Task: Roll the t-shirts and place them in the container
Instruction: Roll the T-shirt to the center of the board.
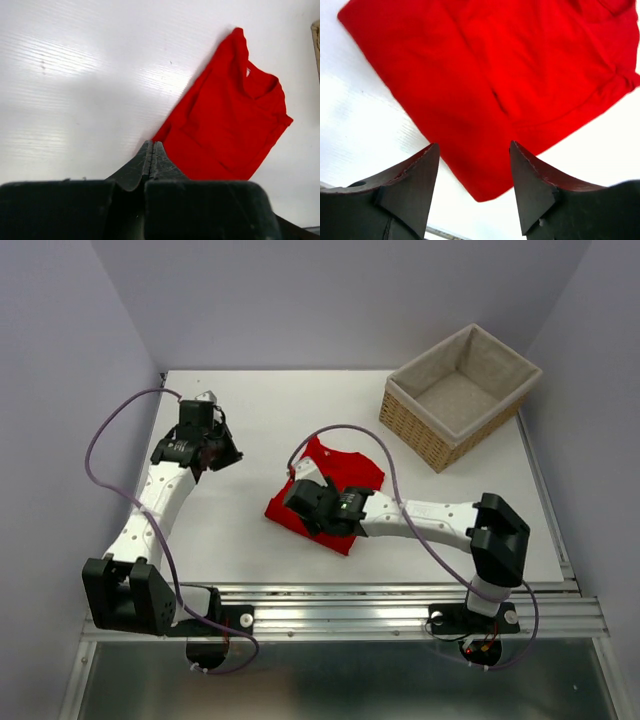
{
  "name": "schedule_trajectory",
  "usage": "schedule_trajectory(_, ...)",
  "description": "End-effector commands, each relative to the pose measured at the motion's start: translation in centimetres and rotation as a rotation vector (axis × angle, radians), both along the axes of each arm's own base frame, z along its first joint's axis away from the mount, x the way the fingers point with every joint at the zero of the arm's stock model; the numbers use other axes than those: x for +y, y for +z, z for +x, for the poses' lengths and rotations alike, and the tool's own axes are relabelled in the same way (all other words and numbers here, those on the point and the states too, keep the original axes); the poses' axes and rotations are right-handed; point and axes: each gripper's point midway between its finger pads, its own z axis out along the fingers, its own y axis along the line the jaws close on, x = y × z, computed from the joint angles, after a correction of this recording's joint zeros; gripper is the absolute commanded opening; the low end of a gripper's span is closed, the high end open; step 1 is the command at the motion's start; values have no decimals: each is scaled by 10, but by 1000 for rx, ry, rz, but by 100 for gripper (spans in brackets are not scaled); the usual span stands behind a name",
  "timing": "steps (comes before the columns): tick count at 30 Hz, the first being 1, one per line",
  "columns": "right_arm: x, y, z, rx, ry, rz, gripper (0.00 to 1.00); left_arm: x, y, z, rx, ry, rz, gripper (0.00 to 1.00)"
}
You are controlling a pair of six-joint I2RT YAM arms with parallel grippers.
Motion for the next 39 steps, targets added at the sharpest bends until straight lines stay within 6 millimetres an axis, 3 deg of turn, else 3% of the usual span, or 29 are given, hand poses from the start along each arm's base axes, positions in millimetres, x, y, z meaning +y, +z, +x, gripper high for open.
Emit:
schedule_trajectory(1,11,13,5,-150,125,-191,68,13,16,-8,-21,-3,5,1)
schedule_trajectory(10,44,-17,-17,-202,290,-301,83,20,1,-21,10,20,-7,3)
schedule_trajectory(13,47,-30,-22,-198,349,-324,85,21,-1,-23,11,19,-7,3)
schedule_trajectory(30,34,-87,-10,-254,382,-488,83,21,-19,-27,43,13,-17,4)
schedule_trajectory(33,35,-90,-10,-258,367,-467,79,21,-21,-27,47,10,-17,4)
schedule_trajectory(37,37,-91,-4,-242,339,-413,49,22,-23,-29,50,8,-11,4)
schedule_trajectory(39,39,-87,-2,-230,328,-378,41,23,-23,-29,50,10,-8,4)
